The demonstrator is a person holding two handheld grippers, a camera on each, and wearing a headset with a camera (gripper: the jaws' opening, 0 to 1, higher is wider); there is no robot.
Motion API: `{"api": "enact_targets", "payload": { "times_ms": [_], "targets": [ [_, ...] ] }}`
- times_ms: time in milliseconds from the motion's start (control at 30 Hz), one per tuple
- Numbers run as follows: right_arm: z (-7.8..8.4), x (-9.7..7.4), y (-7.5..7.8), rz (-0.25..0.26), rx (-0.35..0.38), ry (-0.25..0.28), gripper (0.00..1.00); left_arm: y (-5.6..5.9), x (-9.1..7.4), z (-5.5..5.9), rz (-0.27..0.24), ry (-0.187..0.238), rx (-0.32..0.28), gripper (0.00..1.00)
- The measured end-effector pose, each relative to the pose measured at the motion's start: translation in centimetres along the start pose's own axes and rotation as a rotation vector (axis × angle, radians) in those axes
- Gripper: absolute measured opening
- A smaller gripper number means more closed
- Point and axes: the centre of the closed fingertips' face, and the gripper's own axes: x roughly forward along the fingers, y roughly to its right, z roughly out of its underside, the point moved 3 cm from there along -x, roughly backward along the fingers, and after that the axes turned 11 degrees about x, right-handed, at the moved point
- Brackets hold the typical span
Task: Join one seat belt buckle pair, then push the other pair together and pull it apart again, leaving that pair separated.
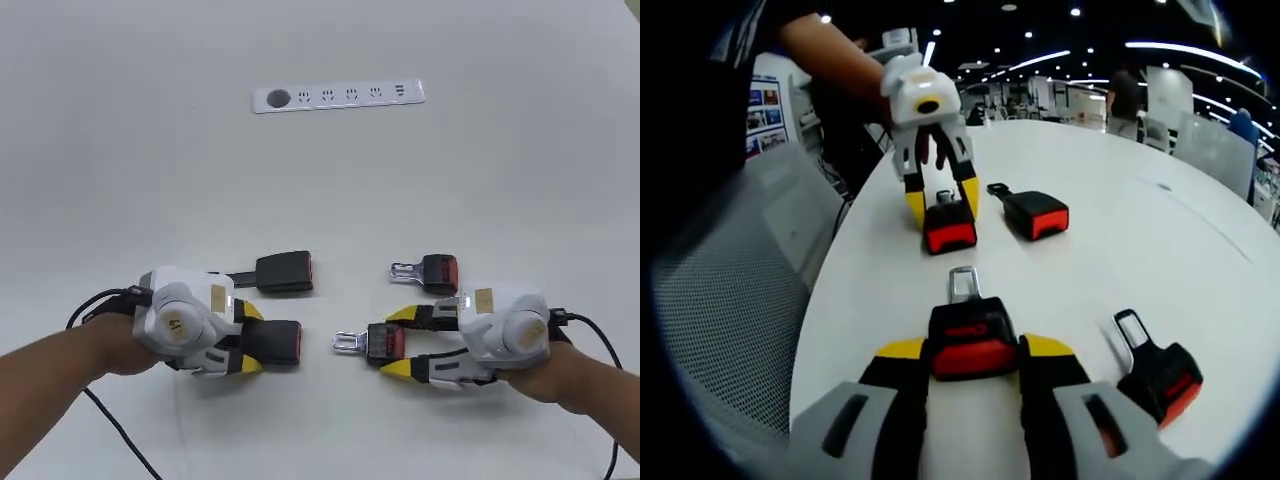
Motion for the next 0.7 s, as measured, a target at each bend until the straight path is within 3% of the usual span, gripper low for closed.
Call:
{"api": "enact_targets", "payload": {
  "times_ms": [700],
  "targets": [
    [-2.4,3.4,-0.4,-0.034,-0.014,0.028,0.37,0.0,0.1,0.0,-0.004,-0.001,-0.006,0.34]
  ]
}}
